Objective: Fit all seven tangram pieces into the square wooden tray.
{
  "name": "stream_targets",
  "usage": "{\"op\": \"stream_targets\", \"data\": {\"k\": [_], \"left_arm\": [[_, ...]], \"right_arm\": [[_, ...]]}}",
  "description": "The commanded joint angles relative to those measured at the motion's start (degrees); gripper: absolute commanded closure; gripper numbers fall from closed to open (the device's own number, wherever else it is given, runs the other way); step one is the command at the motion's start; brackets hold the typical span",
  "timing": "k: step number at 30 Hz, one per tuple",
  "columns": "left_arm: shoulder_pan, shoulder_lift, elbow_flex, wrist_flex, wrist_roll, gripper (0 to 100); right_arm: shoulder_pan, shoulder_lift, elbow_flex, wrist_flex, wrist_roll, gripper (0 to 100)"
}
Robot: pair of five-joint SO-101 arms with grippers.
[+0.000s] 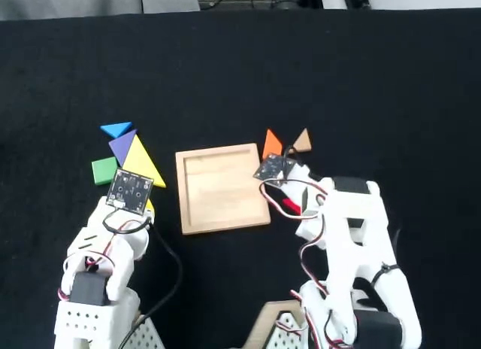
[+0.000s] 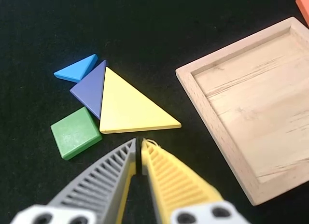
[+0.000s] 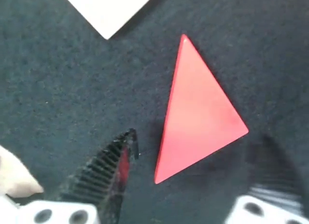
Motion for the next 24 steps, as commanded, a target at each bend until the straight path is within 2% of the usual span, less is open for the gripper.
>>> {"op": "stream_targets", "data": {"k": [1, 8, 15, 24], "left_arm": [[0.40, 0.26, 1.10, -0.79, 0.26, 97], [0.40, 0.26, 1.10, -0.70, 0.26, 97], [0.40, 0.26, 1.10, -0.70, 0.26, 97], [0.40, 0.26, 1.10, -0.53, 0.09, 97]], "right_arm": [[-0.44, -2.15, -0.57, -0.88, 0.88, 56.1], [1.67, -0.75, -1.63, -5.63, 1.85, 56.0], [1.93, 13.67, -4.88, -8.00, 2.81, 56.0], [2.37, 19.91, -10.15, -5.01, 2.55, 57.7]]}}
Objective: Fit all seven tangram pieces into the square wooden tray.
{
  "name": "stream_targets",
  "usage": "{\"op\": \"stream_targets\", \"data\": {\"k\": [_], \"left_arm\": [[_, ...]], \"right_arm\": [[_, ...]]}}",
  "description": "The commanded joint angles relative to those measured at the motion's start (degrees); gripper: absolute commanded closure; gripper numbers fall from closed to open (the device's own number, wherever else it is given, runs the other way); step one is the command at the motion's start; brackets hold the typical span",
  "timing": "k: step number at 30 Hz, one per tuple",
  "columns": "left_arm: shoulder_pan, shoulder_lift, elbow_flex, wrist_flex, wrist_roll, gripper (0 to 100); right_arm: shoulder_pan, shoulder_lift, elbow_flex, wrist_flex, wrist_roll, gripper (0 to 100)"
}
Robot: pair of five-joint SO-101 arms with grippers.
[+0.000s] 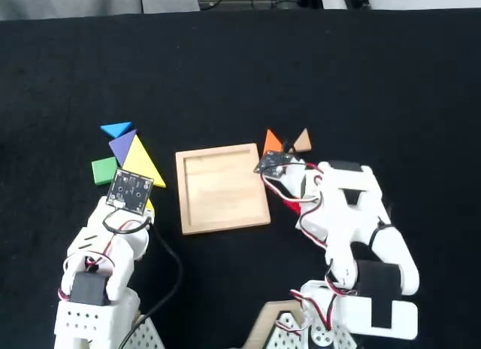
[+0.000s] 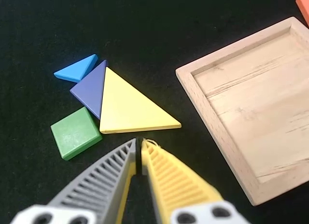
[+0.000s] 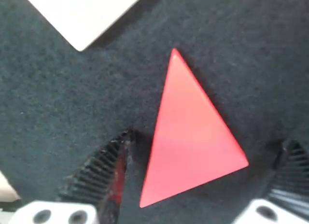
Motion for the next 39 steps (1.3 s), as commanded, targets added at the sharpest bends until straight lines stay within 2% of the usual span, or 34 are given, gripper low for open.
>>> {"op": "stream_targets", "data": {"k": [1, 5, 8, 23, 27, 33, 36, 39], "left_arm": [[0.40, 0.26, 1.10, -0.53, 0.09, 97], [0.40, 0.26, 1.10, -0.53, 0.00, 97], [0.40, 0.26, 1.10, -0.53, 0.00, 97], [0.40, 0.26, 1.10, -0.44, 0.00, 97], [0.40, 0.26, 1.10, -0.44, -0.09, 97], [0.48, 0.26, 1.10, -0.44, -0.09, 97], [0.57, 0.26, 1.10, -0.44, -0.09, 97], [0.84, 0.26, 1.10, -0.44, -0.09, 97]], "right_arm": [[1.58, 0.48, -2.59, 0.35, 0.44, 59.8], [2.64, 0.48, -2.86, -0.09, -2.81, 72.2], [2.64, 0.48, -2.77, -0.09, -2.90, 77.6], [2.55, 0.40, -3.12, 0.44, -3.52, 78.3], [2.46, -1.54, -5.05, 1.14, -9.23, 78.3], [0.26, -10.33, -11.30, 13.45, -15.30, 78.3], [-3.78, -16.31, -13.93, 17.23, -22.15, 78.3], [-10.81, -21.49, -15.96, 19.43, -31.12, 78.3]]}}
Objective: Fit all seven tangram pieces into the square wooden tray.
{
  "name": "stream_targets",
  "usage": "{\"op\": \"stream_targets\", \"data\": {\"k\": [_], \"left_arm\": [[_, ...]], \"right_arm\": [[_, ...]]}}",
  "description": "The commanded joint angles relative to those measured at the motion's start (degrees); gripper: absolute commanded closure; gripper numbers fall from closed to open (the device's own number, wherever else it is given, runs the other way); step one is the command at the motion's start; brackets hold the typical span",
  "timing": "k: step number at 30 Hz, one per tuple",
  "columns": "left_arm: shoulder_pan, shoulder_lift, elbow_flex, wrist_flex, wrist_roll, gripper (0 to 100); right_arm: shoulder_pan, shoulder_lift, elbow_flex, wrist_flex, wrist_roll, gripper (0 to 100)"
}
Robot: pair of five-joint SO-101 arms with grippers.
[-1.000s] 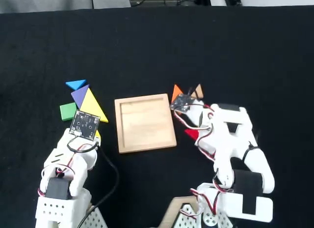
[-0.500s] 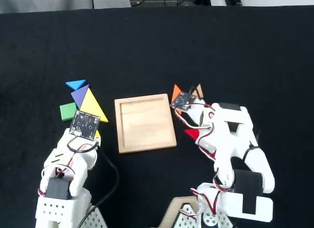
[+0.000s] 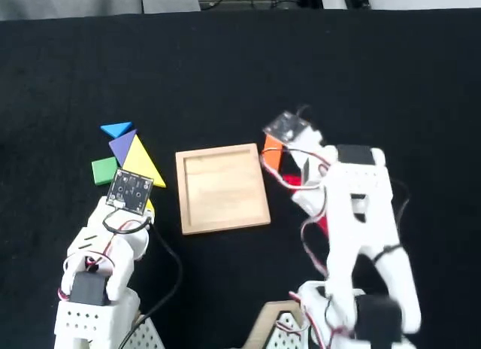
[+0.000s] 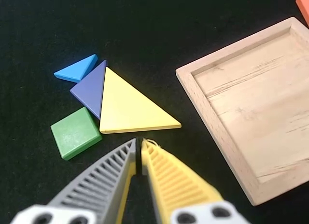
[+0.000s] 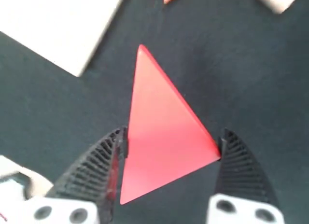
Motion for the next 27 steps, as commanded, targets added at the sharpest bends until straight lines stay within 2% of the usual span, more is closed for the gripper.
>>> {"op": "stream_targets", "data": {"k": [1, 6, 8, 11, 15, 20, 23, 27], "left_arm": [[0.84, 0.26, 1.10, -0.44, -0.09, 97], [0.48, 0.26, 1.10, -0.35, -0.09, 97], [0.40, 0.09, 1.10, -0.35, -0.09, 97], [-2.15, -0.26, 1.10, -0.62, -0.09, 97], [-8.66, -0.26, 0.66, -0.88, 0.35, 97], [-10.86, -0.35, -0.13, -0.88, 2.64, 97], [-10.59, -0.35, -0.13, -0.88, 3.08, 97], [-10.59, -0.35, 0.40, -2.73, 3.16, 97]], "right_arm": [[-8.88, -7.25, -5.14, 3.08, -10.37, 78.3], [-25.41, -5.23, -11.74, 8.09, -20.57, 78.3], [-29.63, -0.92, -15.43, 8.09, -23.74, 78.3], [-31.74, 7.69, -21.49, 5.10, -28.48, 78.3], [-33.23, 19.47, -28.18, 0.79, -42.20, 78.3], [-36.57, 31.43, -35.47, 2.81, -56.18, 78.3], [-36.75, 37.23, -39.69, 5.19, -59.96, 78.3], [-36.57, 42.68, -45.67, 7.65, -60.92, 78.3]]}}
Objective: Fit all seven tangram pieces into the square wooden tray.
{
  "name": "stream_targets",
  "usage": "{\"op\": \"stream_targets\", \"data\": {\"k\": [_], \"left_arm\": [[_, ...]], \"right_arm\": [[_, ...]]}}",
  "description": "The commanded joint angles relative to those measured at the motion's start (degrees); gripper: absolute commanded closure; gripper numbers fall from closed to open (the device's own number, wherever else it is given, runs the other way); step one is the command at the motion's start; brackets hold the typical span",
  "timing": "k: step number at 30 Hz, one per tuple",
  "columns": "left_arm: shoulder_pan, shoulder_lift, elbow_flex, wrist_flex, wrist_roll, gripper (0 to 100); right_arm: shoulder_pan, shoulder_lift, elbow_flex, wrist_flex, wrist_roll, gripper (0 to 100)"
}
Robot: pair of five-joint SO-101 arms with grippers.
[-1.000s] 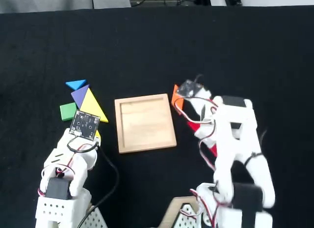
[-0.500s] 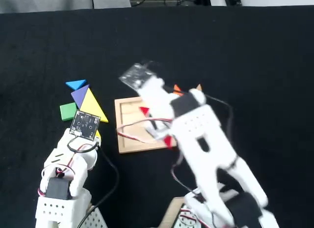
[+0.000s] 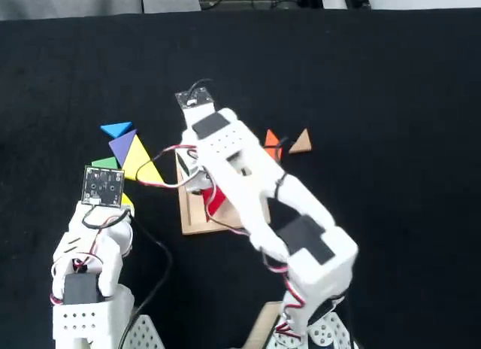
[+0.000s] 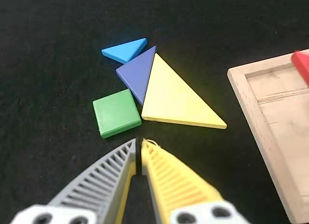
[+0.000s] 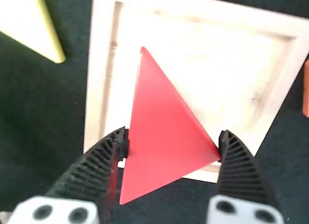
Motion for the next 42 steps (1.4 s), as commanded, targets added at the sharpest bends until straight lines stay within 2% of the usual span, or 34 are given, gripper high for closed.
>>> {"op": "stream_targets", "data": {"k": [1, 7, 18, 24, 39, 42], "left_arm": [[-0.48, -0.35, 0.84, -3.08, 0.79, 97], [-0.48, -0.35, 1.10, -3.69, 0.88, 97], [-0.48, -0.35, 1.10, -3.69, 0.88, 97], [-0.48, -0.35, 1.10, -3.69, 0.88, 97], [-0.40, -0.35, 1.10, -3.69, 0.79, 97], [-0.40, -0.35, 1.10, -3.69, 0.79, 97]], "right_arm": [[-0.88, 2.24, -7.96, 3.16, -1.93, 78.3], [-1.05, 7.78, -14.46, 6.51, -6.95, 78.3], [-2.64, 14.11, -20.70, 6.68, -6.95, 78.3], [-5.01, 14.64, -20.97, 6.33, -6.95, 78.3], [-4.75, 14.64, -20.62, 6.33, -6.68, 77.8], [-4.75, 14.64, -20.79, 6.33, -6.59, 73.3]]}}
